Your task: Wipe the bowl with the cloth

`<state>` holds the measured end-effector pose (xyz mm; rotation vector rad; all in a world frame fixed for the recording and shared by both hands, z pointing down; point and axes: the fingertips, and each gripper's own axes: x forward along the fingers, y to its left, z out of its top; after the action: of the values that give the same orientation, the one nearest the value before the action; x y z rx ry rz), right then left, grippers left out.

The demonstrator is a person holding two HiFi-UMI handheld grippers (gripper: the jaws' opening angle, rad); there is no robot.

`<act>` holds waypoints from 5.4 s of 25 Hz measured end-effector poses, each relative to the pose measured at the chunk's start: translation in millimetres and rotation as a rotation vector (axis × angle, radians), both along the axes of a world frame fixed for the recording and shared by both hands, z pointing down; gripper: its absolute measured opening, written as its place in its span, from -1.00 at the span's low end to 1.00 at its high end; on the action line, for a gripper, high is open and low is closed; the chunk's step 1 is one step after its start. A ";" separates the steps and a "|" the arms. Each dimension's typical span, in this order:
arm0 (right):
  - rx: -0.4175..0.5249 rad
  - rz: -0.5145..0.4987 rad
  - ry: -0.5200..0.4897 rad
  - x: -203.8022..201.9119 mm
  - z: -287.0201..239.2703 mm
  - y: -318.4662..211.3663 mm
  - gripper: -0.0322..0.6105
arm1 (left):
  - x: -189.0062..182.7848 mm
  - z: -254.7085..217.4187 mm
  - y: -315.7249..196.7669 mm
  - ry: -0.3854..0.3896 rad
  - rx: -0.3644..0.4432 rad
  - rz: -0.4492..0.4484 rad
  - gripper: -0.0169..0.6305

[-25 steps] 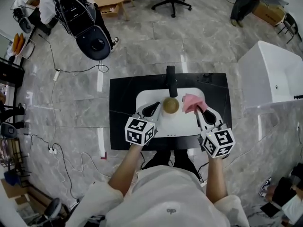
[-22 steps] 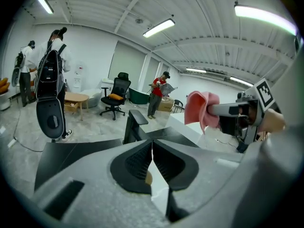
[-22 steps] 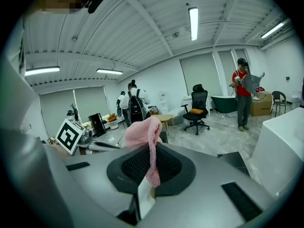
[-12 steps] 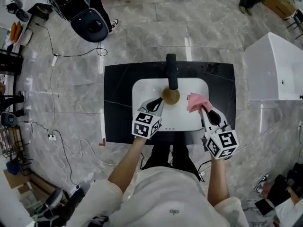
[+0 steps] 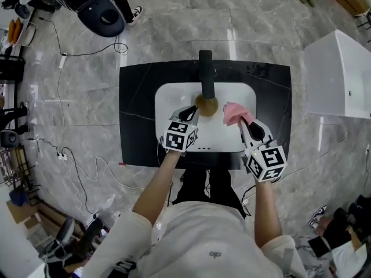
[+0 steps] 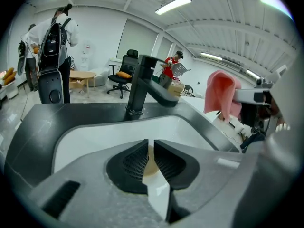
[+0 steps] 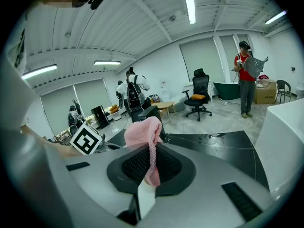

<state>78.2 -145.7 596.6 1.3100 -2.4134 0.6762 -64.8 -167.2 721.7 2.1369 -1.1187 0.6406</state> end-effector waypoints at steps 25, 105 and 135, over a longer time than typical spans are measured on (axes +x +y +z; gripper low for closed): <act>-0.073 -0.021 0.045 8.2 44.2 0.4 -0.85 | -20.2 159.0 -8.8 0.001 -0.324 -0.193 -0.55; 0.429 -0.110 -0.044 -32.2 -214.2 -18.5 -0.85 | -33.9 -274.2 -27.5 0.072 0.349 -0.248 -0.89; 0.490 -0.172 0.086 -60.2 -231.3 -34.0 -0.85 | 0.6 -355.6 -27.4 0.079 0.551 -0.187 -0.89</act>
<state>18.0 -179.7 365.3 1.2380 -2.6772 -0.0268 -64.1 -194.6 366.1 2.4334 -1.5619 0.1654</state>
